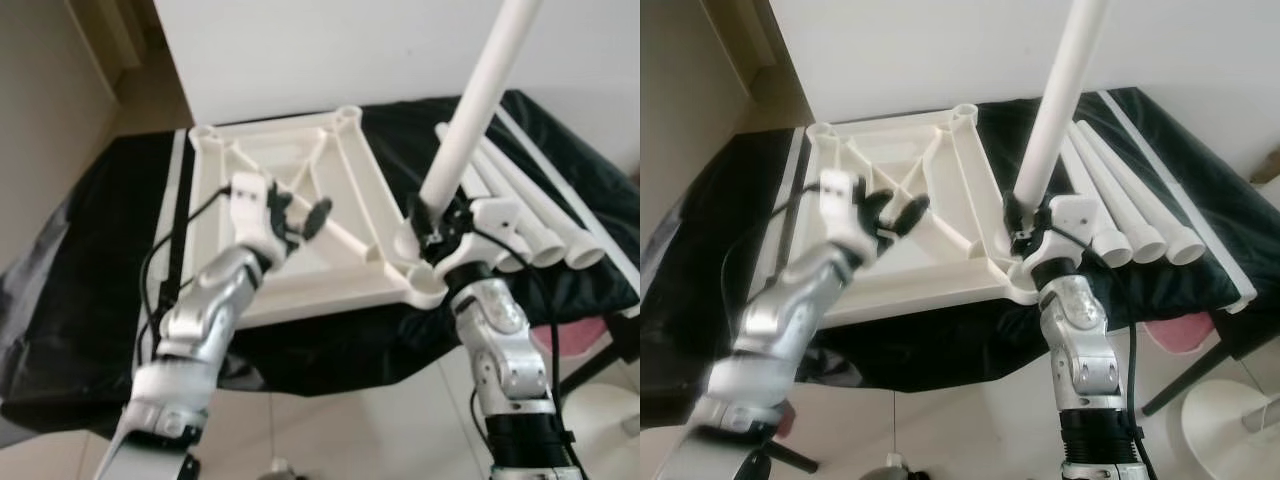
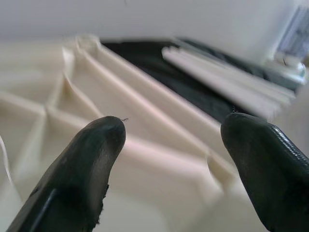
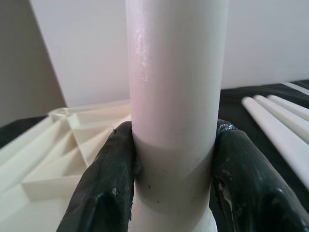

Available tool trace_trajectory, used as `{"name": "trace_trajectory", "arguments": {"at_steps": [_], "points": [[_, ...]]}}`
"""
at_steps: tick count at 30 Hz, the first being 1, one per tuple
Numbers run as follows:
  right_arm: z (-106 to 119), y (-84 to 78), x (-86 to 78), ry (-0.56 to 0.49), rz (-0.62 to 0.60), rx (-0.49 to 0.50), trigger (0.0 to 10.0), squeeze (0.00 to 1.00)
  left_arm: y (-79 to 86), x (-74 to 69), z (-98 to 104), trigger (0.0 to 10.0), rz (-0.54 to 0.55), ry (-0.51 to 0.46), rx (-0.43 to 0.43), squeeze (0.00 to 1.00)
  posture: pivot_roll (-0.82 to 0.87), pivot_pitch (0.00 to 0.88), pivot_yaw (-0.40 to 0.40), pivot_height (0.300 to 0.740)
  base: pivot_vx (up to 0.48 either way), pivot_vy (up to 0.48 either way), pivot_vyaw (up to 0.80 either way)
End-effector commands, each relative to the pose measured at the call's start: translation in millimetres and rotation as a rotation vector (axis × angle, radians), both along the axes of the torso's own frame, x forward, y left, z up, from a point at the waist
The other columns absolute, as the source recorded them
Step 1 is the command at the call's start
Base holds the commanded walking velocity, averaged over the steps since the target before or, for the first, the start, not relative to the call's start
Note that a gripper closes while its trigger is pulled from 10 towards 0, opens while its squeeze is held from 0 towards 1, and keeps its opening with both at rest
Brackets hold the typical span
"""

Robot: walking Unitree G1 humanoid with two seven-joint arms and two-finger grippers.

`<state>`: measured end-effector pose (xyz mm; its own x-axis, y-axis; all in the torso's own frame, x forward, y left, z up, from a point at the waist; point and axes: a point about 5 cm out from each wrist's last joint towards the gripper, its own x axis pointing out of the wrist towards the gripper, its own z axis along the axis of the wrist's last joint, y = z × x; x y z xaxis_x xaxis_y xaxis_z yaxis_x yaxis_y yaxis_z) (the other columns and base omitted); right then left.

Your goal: Building children table

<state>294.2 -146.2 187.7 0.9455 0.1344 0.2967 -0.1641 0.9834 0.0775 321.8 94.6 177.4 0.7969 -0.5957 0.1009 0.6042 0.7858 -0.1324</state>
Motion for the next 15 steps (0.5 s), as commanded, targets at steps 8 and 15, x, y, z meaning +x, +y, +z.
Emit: {"name": "trace_trajectory", "arguments": {"at_steps": [8,15], "points": [[-3.6,-7.4,-4.3,0.007,-0.046,-0.025,10.0,0.0,-9.0,-42.6,-9.6,10.0,-0.386,-0.059,0.034,0.0,-0.01,0.0,0.064,0.74,0.0,0.0,0.0],[-15.3,-12.0,-7.8,0.054,-0.068,-0.041,10.0,0.0,-15.6,-77.4,-23.4,10.0,-0.485,-0.036,0.079,0.0,-0.02,0.0,0.067,0.74,0.0,0.0,0.0]]}}
